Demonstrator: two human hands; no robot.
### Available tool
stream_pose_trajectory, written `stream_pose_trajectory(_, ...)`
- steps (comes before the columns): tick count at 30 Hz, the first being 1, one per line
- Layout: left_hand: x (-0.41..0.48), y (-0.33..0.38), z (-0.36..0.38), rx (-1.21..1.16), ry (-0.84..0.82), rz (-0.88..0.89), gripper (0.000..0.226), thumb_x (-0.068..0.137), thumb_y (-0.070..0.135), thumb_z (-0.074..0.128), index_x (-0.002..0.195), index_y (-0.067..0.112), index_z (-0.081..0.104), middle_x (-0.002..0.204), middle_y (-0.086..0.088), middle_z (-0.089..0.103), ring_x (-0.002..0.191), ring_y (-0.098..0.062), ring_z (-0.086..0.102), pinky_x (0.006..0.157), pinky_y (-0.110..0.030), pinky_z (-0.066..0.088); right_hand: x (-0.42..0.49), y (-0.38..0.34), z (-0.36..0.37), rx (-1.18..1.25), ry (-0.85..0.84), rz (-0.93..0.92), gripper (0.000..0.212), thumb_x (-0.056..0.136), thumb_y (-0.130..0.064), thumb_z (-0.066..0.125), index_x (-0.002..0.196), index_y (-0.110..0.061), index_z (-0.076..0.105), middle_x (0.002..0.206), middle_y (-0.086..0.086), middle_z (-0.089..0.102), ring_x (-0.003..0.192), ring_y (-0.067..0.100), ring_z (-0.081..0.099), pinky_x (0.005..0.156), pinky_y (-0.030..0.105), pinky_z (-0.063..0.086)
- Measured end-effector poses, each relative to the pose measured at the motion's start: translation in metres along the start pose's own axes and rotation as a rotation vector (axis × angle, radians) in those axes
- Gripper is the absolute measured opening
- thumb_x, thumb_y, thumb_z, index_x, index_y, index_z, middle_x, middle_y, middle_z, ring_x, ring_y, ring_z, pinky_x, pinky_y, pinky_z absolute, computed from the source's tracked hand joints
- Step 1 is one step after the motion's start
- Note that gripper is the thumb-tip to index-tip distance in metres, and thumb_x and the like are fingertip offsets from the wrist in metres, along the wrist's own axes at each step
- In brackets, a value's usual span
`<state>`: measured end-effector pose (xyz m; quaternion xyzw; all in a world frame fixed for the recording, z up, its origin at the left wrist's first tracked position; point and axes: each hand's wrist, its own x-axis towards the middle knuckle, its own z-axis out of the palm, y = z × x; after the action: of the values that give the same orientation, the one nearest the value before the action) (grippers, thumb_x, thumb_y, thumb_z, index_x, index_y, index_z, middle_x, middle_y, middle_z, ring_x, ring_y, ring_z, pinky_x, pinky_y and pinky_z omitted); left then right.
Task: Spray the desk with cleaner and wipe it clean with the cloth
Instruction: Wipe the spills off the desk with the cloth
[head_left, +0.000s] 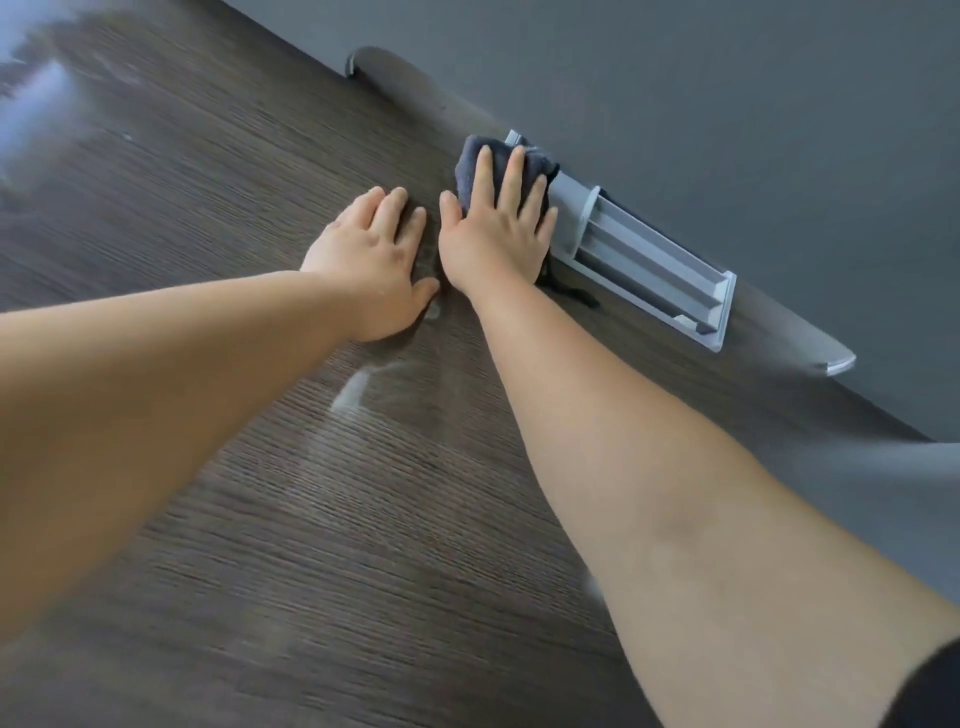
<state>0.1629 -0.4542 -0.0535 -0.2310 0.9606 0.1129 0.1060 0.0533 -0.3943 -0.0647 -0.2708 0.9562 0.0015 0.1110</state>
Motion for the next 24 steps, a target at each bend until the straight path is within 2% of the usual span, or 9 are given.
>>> stream_pose_trajectory(5, 0.002, -0.002, 0.000, 0.018, -0.016, 0.011, 0.074, 0.095, 0.052, 0.029, 0.150, 0.012, 0.002, 0.158, -0.010, -0.003, 0.145, -0.027, -0.003, 0.116, -0.037, 0.006, 0.019, -0.012, -0.008, 0.040, -0.016, 0.057, 0.060, 0.100, -0.049, 0.018, 0.152, -0.028, -0.005, 0.159, 0.002, -0.014, 0.146, 0.030, -0.010, 0.117, 0.046, -0.005)
stream_pose_trajectory(8, 0.003, -0.006, 0.004, -0.017, -0.027, 0.021, 0.074, 0.094, 0.052, 0.031, 0.150, 0.013, 0.004, 0.158, -0.009, -0.001, 0.144, -0.027, -0.003, 0.117, -0.039, 0.009, 0.002, -0.006, -0.003, -0.002, 0.000, -0.007, 0.058, 0.100, -0.048, 0.018, 0.151, -0.029, -0.003, 0.159, 0.001, -0.015, 0.146, 0.028, -0.008, 0.118, 0.045, -0.003)
stream_pose_trajectory(12, 0.004, -0.007, 0.000, -0.161, 0.031, 0.025, 0.060, 0.096, 0.039, 0.035, 0.147, 0.010, 0.021, 0.156, -0.011, 0.011, 0.143, -0.029, 0.007, 0.117, -0.040, 0.014, -0.055, 0.014, 0.012, -0.042, 0.062, -0.179, 0.059, 0.100, -0.049, 0.022, 0.152, -0.030, 0.001, 0.160, -0.002, -0.010, 0.146, 0.027, -0.005, 0.118, 0.044, 0.000)
stream_pose_trajectory(15, -0.001, -0.004, -0.008, -0.305, 0.073, -0.025, 0.050, 0.097, 0.037, 0.034, 0.140, 0.011, 0.039, 0.152, -0.008, 0.024, 0.140, -0.029, 0.015, 0.114, -0.040, 0.021, -0.090, 0.049, 0.016, -0.093, 0.071, -0.264, 0.059, 0.099, -0.048, 0.025, 0.152, -0.031, 0.005, 0.160, -0.002, -0.005, 0.147, 0.026, -0.001, 0.117, 0.045, 0.003)
stream_pose_trajectory(18, -0.021, 0.008, -0.008, -0.298, 0.068, -0.027, 0.047, 0.096, 0.037, 0.039, 0.136, 0.014, 0.045, 0.144, -0.006, 0.033, 0.135, -0.029, 0.020, 0.106, -0.040, 0.032, -0.092, 0.081, 0.015, -0.103, 0.062, -0.067, 0.057, 0.100, -0.046, 0.024, 0.152, -0.029, 0.006, 0.160, 0.000, -0.005, 0.147, 0.028, 0.001, 0.117, 0.047, 0.005)
stream_pose_trajectory(21, -0.044, 0.020, -0.002, -0.299, 0.103, -0.014, 0.041, 0.095, 0.032, 0.041, 0.132, 0.015, 0.047, 0.139, -0.007, 0.038, 0.131, -0.029, 0.025, 0.098, -0.038, 0.036, -0.086, 0.058, 0.017, 0.008, 0.086, 0.178, 0.057, 0.101, -0.046, 0.020, 0.152, -0.027, 0.003, 0.160, 0.001, -0.008, 0.146, 0.029, -0.004, 0.118, 0.049, 0.002)
stream_pose_trajectory(22, -0.048, 0.021, -0.001, -0.317, 0.123, -0.031, 0.039, 0.095, 0.030, 0.041, 0.130, 0.015, 0.048, 0.137, -0.007, 0.040, 0.129, -0.029, 0.027, 0.096, -0.038, 0.036, -0.088, 0.044, 0.018, 0.025, 0.088, 0.170, 0.058, 0.101, -0.046, 0.020, 0.152, -0.027, 0.003, 0.160, 0.002, -0.008, 0.146, 0.029, -0.004, 0.117, 0.049, 0.002)
stream_pose_trajectory(24, -0.057, 0.030, 0.000, -0.363, 0.146, -0.072, 0.035, 0.093, 0.026, 0.042, 0.125, 0.013, 0.050, 0.132, -0.009, 0.044, 0.126, -0.029, 0.032, 0.092, -0.038, 0.038, -0.110, 0.033, 0.025, -0.010, 0.099, -0.026, 0.057, 0.100, -0.045, 0.022, 0.152, -0.027, 0.007, 0.160, 0.001, -0.003, 0.146, 0.030, 0.001, 0.117, 0.048, 0.004)
